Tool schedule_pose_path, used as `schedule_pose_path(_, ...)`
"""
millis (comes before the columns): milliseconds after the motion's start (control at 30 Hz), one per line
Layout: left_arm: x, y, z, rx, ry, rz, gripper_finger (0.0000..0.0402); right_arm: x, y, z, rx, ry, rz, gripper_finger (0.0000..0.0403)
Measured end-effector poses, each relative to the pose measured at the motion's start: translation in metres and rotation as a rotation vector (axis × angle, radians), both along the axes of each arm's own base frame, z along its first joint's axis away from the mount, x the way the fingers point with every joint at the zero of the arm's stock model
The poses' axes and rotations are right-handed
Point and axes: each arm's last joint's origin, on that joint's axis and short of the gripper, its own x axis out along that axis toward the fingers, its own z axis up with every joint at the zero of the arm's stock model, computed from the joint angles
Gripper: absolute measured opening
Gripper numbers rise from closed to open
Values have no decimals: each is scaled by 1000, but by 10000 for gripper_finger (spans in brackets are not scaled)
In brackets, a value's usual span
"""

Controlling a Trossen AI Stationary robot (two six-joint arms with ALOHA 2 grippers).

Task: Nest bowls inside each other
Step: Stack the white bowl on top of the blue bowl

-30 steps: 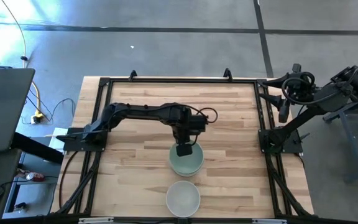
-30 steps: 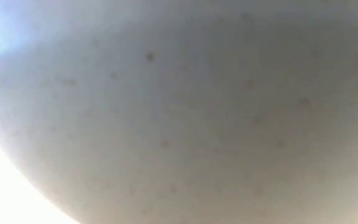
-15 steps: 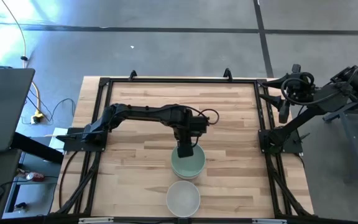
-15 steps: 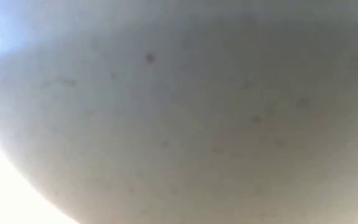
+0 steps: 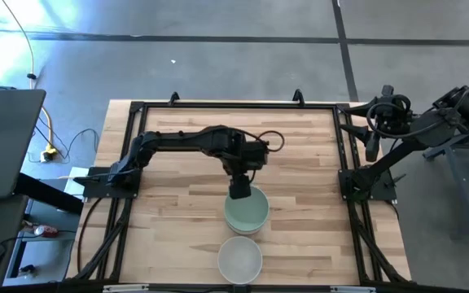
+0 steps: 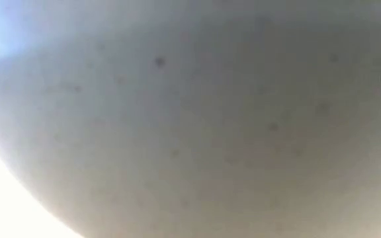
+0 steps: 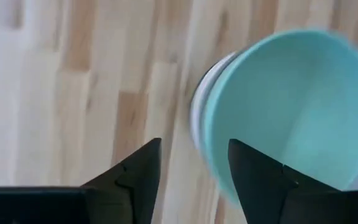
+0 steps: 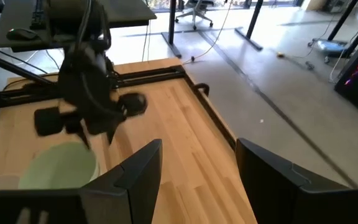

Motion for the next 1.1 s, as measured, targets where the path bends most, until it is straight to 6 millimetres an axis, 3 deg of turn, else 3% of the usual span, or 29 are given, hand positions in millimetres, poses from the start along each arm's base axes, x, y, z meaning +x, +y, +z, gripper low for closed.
schedule_pose_path(100,-15,-3,8,46,74,2,177,1,2,-1,76,11,33,197)
schedule_pose_path(267,-31,-14,34,57,-2,-28,177,16,16,-6,165,76,96,197)
schedule_pose_path(667,-92,-14,103,235,-194,90,177,84,71,-35,374,369,228,197)
schedule_pose_path(867,-120,-11,128,321,-275,163,177,117,96,-55,473,474,178,197)
schedule_pose_path(1100,-140,-10,143,369,-323,171,177,153,125,-79,635,519,58,197)
